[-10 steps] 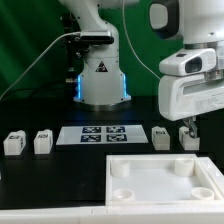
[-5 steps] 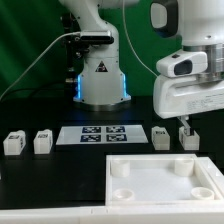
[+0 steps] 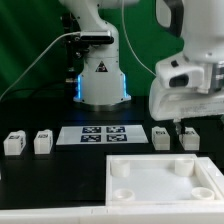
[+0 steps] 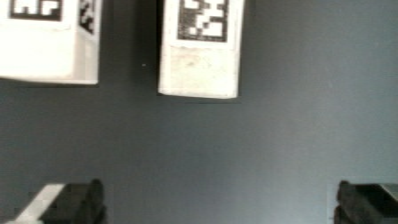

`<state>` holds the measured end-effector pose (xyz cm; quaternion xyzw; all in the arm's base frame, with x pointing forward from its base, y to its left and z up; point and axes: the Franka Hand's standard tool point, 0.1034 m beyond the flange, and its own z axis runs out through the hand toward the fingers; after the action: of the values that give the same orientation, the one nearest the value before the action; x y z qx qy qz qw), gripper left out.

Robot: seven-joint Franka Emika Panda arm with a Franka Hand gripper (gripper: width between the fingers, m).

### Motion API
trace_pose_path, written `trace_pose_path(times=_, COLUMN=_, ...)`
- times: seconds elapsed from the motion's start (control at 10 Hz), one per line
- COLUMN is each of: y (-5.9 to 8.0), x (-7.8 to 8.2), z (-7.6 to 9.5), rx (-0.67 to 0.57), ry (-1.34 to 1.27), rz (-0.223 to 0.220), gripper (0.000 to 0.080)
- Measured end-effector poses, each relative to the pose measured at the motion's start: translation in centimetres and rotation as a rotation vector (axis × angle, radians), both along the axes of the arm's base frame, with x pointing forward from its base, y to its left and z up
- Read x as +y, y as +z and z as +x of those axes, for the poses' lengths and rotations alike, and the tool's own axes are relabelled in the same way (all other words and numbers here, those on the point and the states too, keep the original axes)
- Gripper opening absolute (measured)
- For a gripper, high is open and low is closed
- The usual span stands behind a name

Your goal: Assemble one leg

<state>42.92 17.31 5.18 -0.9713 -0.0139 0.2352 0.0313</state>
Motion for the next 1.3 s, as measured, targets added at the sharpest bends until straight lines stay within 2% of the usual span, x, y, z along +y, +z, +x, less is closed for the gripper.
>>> trace_pose_path(times=0.1, y=0.0, x=0.2, z=0.7, rx=0.055, ry=0.002, rz=0.001, gripper=0.0649)
trace_pose_path(times=0.4, y=-0.2, x=-0.3, z=-0.5, rx=0.353, ry=0.017, rz=-0.025, gripper=0.0649)
trace_pose_path(times=0.5, y=-0.6, x=-0.4, z=-1.5, rx=0.485, ry=0.023, rz=-0.043, gripper=0.0649)
trace_pose_path(times=0.6, y=-1.7, x=0.0, z=-0.8, rx=0.474, ry=0.022, rz=-0.037, gripper=0.0649)
trace_pose_path(times=0.8, y=-1.5, x=0.0, z=-1.1, rx=0.475, ry=0.027, rz=-0.040, gripper=0.0649)
trace_pose_path(times=1.3, y=-2.8, x=0.7, z=-3.2, rx=0.499, ry=0.049, rz=-0.052, gripper=0.0649)
